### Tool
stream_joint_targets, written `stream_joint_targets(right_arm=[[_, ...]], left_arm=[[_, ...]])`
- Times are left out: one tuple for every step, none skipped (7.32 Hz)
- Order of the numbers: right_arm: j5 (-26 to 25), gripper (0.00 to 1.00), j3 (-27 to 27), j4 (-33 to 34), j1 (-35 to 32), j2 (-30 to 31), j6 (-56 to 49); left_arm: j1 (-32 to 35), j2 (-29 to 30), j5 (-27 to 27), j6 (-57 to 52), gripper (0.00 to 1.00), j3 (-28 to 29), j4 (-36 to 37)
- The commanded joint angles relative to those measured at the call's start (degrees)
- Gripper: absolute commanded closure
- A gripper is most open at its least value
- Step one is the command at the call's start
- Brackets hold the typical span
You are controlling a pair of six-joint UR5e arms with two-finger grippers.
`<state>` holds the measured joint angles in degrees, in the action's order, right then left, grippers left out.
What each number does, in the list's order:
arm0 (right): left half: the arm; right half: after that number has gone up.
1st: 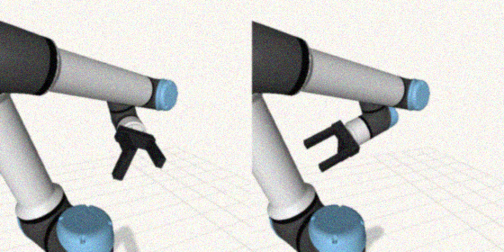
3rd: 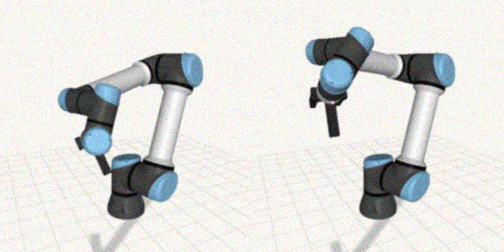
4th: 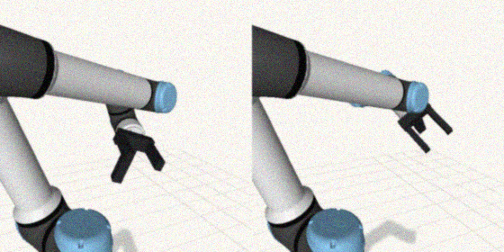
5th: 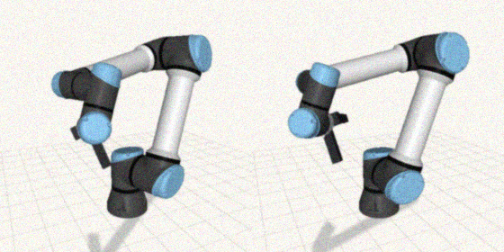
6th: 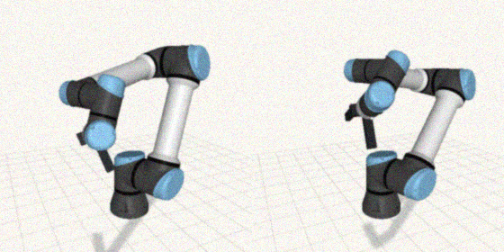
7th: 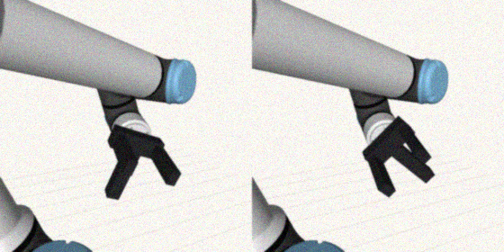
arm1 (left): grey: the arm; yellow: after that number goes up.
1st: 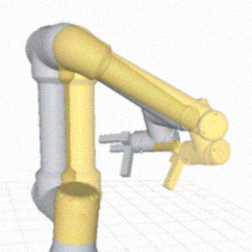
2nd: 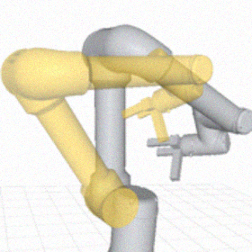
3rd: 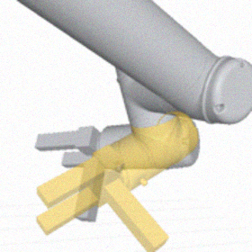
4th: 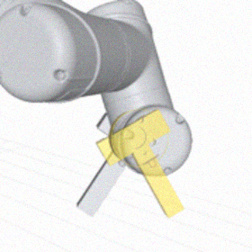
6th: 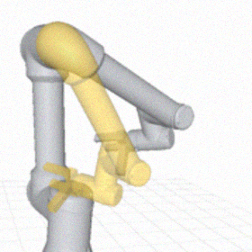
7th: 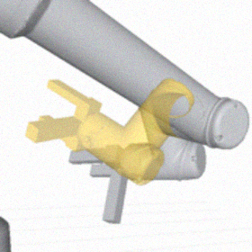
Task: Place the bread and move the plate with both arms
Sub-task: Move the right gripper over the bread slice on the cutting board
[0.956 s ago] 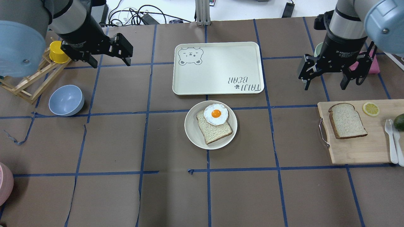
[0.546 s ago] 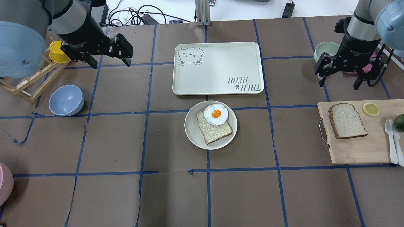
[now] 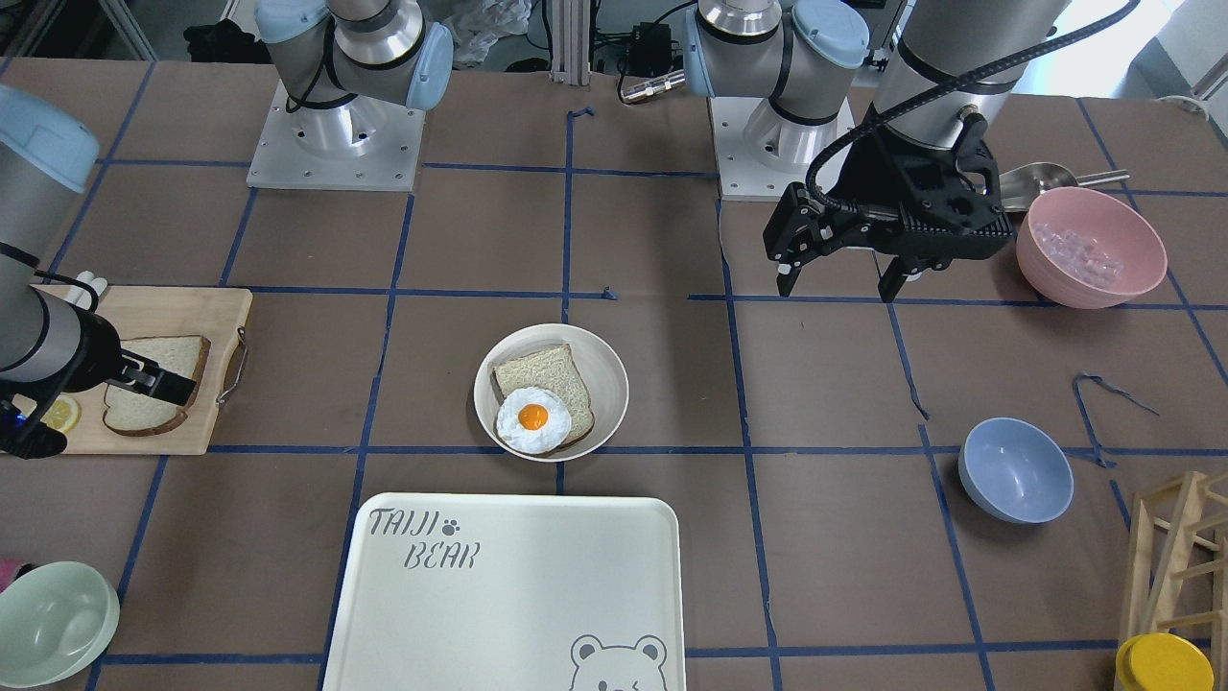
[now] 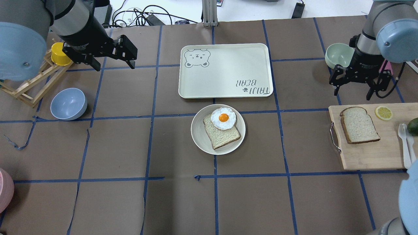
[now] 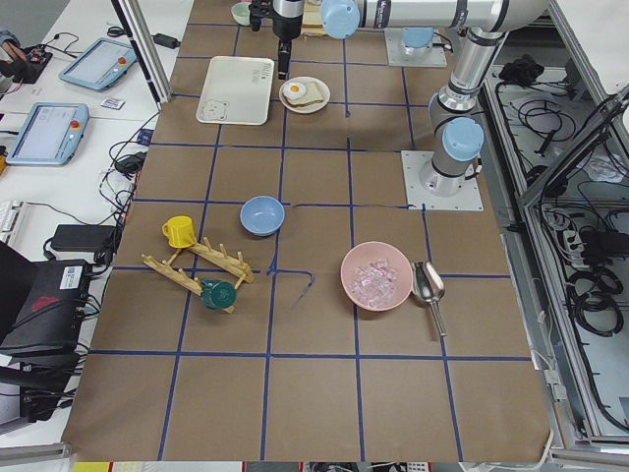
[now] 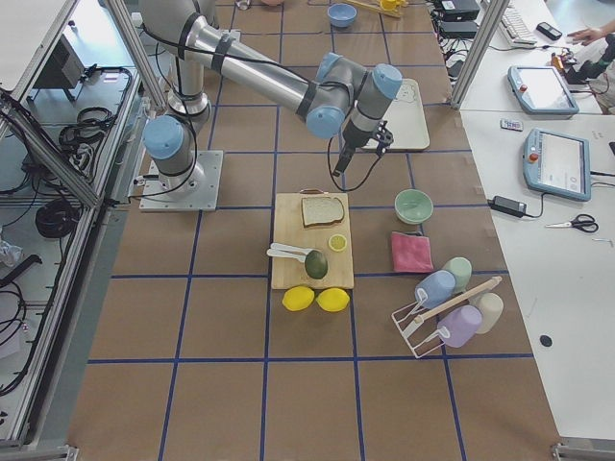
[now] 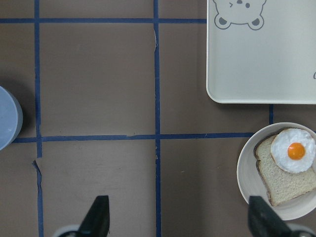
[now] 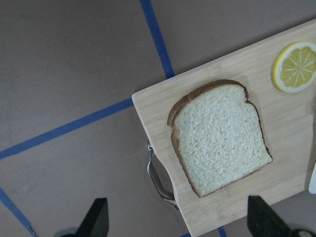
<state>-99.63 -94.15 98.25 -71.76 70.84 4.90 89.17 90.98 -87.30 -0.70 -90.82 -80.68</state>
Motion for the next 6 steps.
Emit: stream_joint_targets(right_arm=[[-0.4, 0.17, -0.3, 2.5, 2.2, -4.3, 0.3], [-0.1, 0.17, -0.4, 3.2, 2.2, -5.4, 0.4], [0.0, 0.17, -0.7, 4.3, 2.2, -6.8, 0.7], [0.0, 0.17, -0.8, 5.3, 2.2, -7.7, 0.6], [-0.6, 0.17, -0.8, 5.3, 2.2, -8.1, 0.5], [-0.7, 0.17, -0.8, 5.4, 2.2, -8.5, 0.5]], left_arm=[[0.0, 0.0, -0.1, 0.0, 0.0, -0.1, -0.1], [-0.1, 0.0, -0.1, 0.0, 0.0, -0.1, -0.1], [0.0, 0.0, 0.0, 0.0, 0.0, -0.1, 0.0], [-0.1, 0.0, 0.0, 0.0, 0.0, -0.1, 0.0], [-0.1, 0.0, -0.1, 0.0, 0.0, -0.1, -0.1], [0.0, 0.0, -0.1, 0.0, 0.0, -0.1, -0.1]])
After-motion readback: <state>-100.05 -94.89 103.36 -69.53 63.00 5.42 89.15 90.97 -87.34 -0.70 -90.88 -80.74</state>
